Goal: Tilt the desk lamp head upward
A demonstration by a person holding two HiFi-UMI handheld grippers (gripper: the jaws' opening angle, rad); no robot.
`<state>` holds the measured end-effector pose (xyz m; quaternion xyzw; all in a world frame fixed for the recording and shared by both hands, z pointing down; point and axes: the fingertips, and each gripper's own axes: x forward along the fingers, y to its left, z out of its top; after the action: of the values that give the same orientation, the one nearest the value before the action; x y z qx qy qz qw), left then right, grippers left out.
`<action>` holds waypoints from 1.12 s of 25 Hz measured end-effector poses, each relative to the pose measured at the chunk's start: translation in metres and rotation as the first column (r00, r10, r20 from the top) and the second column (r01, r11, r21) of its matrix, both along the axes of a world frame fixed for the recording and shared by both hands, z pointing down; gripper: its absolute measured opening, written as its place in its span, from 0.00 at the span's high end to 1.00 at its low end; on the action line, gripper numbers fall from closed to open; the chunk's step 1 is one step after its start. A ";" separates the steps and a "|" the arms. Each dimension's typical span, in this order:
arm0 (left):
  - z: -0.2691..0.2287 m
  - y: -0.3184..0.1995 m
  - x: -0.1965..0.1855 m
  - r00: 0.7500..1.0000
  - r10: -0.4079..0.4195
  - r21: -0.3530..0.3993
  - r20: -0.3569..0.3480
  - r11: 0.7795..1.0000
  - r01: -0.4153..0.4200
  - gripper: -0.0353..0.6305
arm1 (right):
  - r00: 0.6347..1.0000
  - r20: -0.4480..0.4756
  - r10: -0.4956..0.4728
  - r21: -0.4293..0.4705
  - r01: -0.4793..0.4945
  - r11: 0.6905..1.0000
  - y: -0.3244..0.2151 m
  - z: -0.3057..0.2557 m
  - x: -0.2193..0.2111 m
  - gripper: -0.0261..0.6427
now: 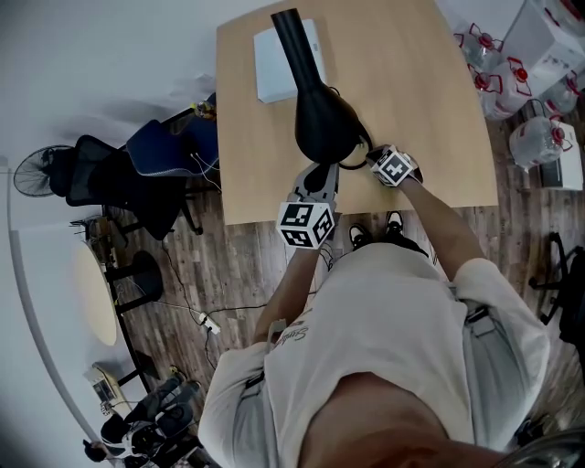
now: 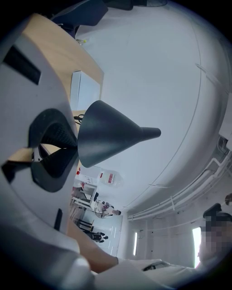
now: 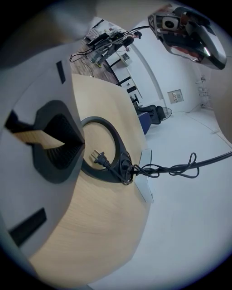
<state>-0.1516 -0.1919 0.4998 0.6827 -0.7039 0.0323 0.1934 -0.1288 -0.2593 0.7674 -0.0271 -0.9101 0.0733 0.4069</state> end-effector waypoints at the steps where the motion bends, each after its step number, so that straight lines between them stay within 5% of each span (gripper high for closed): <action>1: -0.005 0.003 0.002 1.000 0.003 0.007 0.005 1.000 -0.003 0.92 | 1.000 -0.002 -0.002 0.005 0.002 1.000 0.000 0.000 0.000 0.97; 28: -0.171 0.036 0.026 0.996 0.057 0.227 0.064 0.971 -0.070 0.92 | 0.997 -0.082 0.006 0.050 -0.002 0.999 -0.002 -0.006 -0.006 0.97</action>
<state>-0.1252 -0.1562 0.3287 0.7215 -0.6859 -0.0236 0.0920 -0.1353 -0.2612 0.7618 -0.0122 -0.8943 0.0525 0.4442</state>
